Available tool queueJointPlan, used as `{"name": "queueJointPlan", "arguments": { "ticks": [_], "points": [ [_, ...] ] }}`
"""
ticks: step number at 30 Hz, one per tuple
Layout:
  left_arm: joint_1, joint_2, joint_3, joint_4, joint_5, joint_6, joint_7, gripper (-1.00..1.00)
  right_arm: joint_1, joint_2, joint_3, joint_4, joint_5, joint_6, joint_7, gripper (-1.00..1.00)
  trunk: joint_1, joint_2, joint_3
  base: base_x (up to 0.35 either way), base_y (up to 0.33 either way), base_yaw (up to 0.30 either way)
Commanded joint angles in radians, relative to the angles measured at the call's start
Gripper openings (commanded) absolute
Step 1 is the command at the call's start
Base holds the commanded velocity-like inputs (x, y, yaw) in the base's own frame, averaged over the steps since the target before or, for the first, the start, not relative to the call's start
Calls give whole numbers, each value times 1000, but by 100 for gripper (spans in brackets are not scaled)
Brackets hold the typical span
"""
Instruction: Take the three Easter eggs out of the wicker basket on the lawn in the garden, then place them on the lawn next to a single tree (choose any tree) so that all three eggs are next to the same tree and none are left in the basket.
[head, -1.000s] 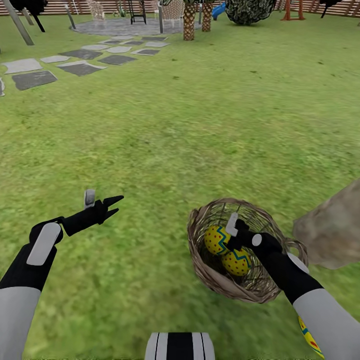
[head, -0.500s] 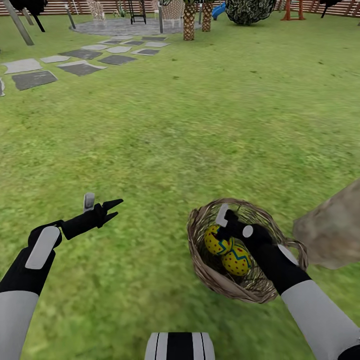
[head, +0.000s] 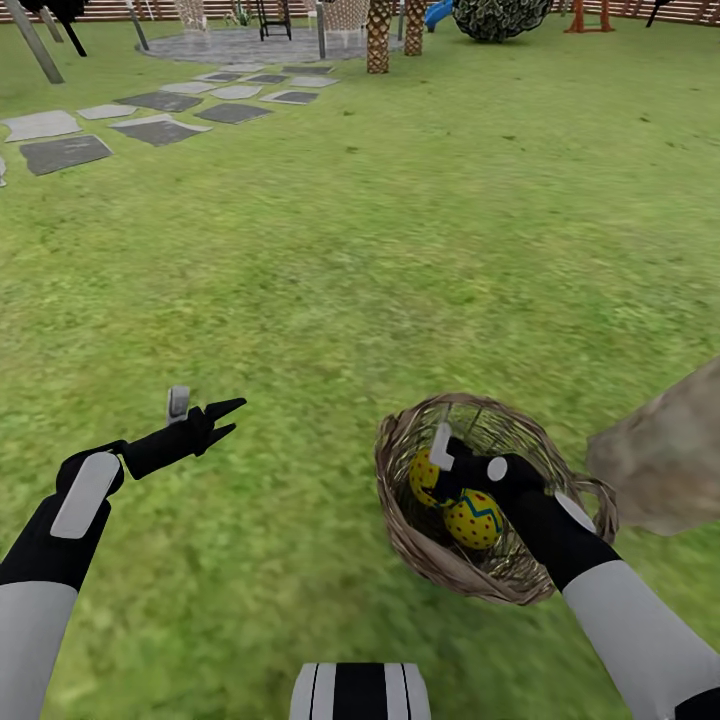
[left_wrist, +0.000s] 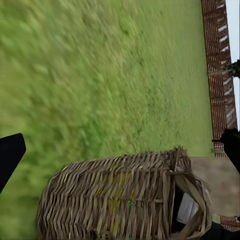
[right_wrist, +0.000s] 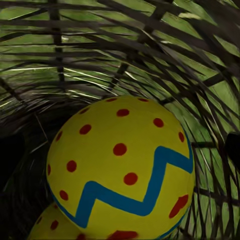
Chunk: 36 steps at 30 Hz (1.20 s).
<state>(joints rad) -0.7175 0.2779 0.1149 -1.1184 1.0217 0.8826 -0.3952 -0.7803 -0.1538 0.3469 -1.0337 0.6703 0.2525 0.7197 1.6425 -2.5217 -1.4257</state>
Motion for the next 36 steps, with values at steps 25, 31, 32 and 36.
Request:
{"name": "queueJointPlan", "arguments": {
  "ticks": [25, 31, 32, 36],
  "points": [
    [0, -3, -1, 0, -2, 6, -4, 100, -1, -4, -6, 8, -1, 13, -47, 100, 4, -2, -35, 0, 0, 0],
    [0, -3, -1, 0, -2, 4, -4, 100, -1, -4, -6, 15, -2, 14, -51, 100, 5, -3, -43, 0, 0, 0],
    [0, -3, -1, 0, -2, 4, -4, 100, -1, -4, -6, 15, -2, 14, -51, 100, 5, -3, -43, 0, 0, 0],
    [0, -3, -1, 0, -2, 4, -4, 100, -1, -4, -8, 15, -2, 16, -52, 100, 6, -3, -51, 0, 0, 0]
  ]
}}
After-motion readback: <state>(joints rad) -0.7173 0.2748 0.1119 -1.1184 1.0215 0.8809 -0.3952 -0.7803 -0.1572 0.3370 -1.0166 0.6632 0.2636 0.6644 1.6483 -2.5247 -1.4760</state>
